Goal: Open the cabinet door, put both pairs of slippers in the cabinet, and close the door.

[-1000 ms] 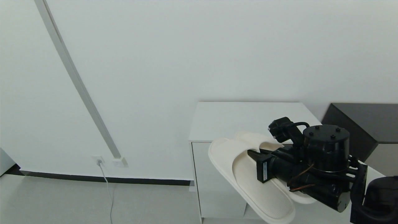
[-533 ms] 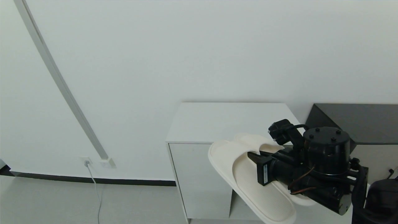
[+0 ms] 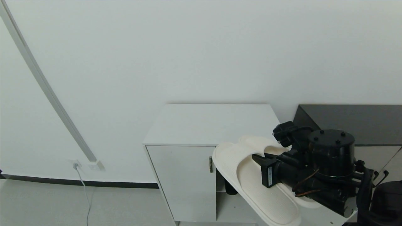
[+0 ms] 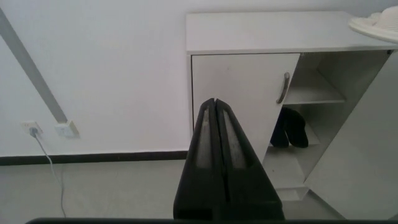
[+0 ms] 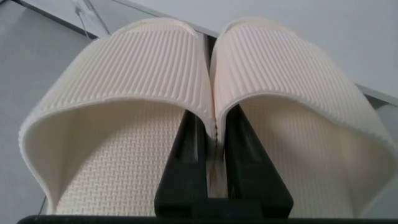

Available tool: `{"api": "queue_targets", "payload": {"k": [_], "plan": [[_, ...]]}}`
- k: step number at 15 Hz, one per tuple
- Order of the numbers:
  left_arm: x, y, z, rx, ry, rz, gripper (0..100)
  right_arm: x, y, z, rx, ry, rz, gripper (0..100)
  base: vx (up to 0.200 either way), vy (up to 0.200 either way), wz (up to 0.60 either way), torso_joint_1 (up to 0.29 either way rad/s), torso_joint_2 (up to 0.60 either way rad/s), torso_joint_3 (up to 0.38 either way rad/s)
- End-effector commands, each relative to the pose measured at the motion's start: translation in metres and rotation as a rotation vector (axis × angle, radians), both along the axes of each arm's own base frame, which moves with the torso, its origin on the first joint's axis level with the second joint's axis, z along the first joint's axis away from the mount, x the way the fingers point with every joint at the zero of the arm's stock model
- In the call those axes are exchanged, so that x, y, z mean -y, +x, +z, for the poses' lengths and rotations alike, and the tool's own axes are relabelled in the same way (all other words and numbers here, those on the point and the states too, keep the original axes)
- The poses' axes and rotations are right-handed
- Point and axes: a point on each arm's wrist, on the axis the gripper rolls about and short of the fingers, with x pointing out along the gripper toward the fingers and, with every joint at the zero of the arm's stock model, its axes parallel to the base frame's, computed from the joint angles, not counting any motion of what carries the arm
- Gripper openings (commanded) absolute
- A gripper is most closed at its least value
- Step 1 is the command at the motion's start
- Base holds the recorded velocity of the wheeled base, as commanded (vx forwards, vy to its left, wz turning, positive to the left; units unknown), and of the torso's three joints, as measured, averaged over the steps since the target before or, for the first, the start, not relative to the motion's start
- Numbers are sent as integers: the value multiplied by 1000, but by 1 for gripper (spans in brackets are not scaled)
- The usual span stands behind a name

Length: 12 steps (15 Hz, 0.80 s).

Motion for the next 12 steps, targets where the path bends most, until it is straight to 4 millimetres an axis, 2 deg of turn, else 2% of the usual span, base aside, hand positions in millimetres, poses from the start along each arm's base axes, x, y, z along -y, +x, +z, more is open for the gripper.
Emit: {"api": "queue_targets", "payload": {"k": [1, 10, 12], "plan": [[0, 0, 0, -1, 0, -2, 0, 0, 0, -2, -4, -4, 2, 0, 0, 0, 0, 0, 0, 0], [0, 0, 0, -1, 0, -1, 0, 0, -3, -4, -11, -10, 6, 0, 0, 0, 0, 0, 0, 0], [0, 0, 0, -1, 2, -2, 0, 1, -3, -4, -13, -12, 6, 0, 0, 0, 0, -95, 193, 105]]}}
